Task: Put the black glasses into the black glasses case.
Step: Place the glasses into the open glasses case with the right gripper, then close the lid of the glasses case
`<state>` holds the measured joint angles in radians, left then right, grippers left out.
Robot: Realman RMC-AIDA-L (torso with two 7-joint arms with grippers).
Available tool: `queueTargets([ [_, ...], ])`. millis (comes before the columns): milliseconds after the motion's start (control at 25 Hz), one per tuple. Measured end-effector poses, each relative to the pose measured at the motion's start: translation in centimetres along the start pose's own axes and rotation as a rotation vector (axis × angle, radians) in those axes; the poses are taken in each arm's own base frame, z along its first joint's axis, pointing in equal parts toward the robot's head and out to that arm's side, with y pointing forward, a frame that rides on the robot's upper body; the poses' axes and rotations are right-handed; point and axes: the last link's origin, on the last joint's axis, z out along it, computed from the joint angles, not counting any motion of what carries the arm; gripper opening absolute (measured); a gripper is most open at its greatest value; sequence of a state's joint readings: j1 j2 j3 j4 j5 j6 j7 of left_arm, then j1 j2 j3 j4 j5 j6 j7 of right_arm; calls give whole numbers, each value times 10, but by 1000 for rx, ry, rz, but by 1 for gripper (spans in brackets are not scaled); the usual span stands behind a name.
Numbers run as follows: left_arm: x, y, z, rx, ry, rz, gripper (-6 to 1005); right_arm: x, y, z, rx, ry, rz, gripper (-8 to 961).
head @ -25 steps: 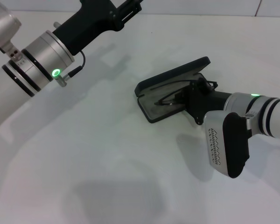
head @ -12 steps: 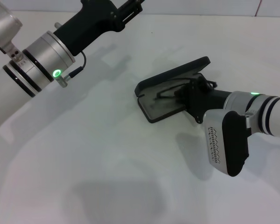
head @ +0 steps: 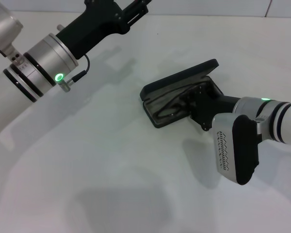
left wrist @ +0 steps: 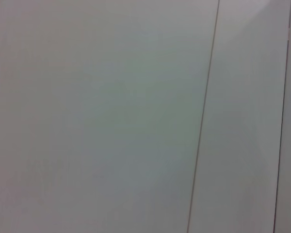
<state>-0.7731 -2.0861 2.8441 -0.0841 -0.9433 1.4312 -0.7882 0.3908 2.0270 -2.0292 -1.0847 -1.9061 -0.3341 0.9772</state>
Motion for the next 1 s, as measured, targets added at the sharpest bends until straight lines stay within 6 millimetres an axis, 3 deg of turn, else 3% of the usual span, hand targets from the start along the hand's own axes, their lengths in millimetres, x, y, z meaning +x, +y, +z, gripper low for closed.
queueTargets([
  [200, -2, -3, -7, 18, -8, -14, 680, -4, -4, -9, -39, -56, 48, 206],
  [760, -2, -5, -9, 21, -14, -18, 679, 17, -16, -28, -89, -61, 209, 230],
  [1000, -11, -9, 10, 27, -134, -16, 679, 35, -32, -85, -216, -336, 456, 243],
])
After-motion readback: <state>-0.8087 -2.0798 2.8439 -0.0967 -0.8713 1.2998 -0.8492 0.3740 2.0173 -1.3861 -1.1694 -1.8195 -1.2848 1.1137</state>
